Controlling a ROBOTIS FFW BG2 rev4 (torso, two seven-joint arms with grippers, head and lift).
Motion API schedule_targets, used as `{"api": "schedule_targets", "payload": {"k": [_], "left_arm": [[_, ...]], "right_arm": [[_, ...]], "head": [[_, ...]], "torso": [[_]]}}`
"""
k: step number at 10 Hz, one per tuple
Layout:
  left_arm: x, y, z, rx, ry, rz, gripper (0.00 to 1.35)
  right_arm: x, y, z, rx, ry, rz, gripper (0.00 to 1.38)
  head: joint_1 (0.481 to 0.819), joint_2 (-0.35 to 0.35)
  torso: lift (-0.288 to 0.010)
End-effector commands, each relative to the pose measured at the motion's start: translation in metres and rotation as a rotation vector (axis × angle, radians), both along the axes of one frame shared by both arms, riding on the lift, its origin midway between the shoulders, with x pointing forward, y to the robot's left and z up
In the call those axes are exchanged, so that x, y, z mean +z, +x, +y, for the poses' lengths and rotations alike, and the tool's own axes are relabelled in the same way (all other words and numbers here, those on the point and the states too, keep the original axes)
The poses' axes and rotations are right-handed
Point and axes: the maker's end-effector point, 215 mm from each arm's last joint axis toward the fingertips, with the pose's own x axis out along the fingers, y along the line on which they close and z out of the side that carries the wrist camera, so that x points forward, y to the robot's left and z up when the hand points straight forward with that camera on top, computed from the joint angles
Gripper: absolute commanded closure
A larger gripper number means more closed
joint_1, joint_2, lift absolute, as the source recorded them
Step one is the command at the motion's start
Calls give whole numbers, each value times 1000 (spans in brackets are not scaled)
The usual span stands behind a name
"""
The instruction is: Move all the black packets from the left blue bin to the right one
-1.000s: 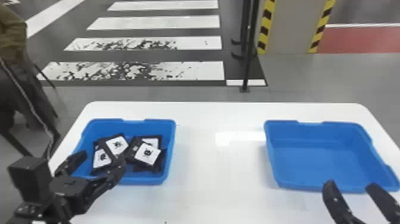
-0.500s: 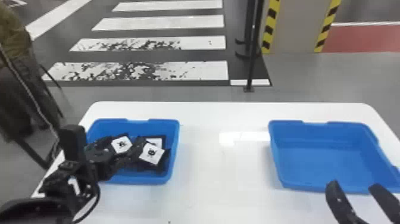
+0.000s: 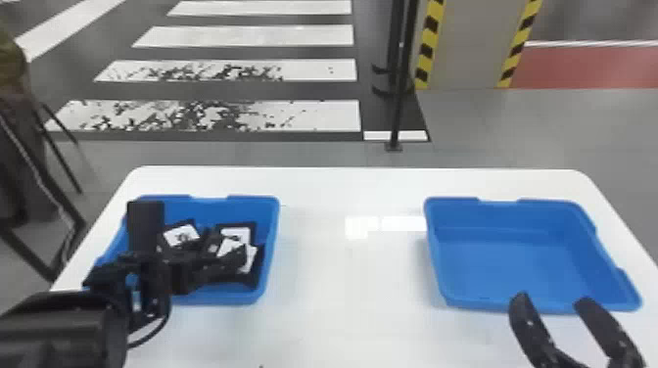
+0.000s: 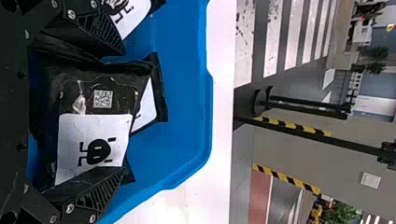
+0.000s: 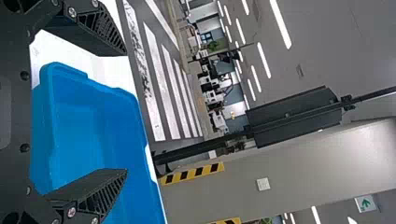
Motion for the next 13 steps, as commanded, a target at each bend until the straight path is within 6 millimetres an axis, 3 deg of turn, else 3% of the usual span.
{"api": "schedule_targets", "payload": {"k": [1,3,5,8,10,11,13], "left_arm": [[-9,-1,-2,-9,-13,32,306],[-13,-5,-1,-12,-6,43,926],[3,-1,-3,-37,20,-26,1213],[32,-29,11,-14,24,-51,1213],[72,-49,8,-27,13,-113,1213],[90,-62,0,-40,-34,-142,1213],[110,-80,-53,-133,-244,-189,1213]], "right_arm": [[1,1,1,1,4,-2,137],[0,0,1,2,8,0,137],[-1,0,1,3,14,1,137],[-2,-1,1,5,13,3,137],[-4,-2,1,4,18,7,137],[-3,-2,2,7,17,4,136],[0,0,5,21,27,-7,134]], "head": [[695,26],[695,23],[695,23],[695,29],[695,40],[695,42],[695,23]], "torso": [[-140],[-140],[-140],[-140],[-140],[-140],[-140]]}}
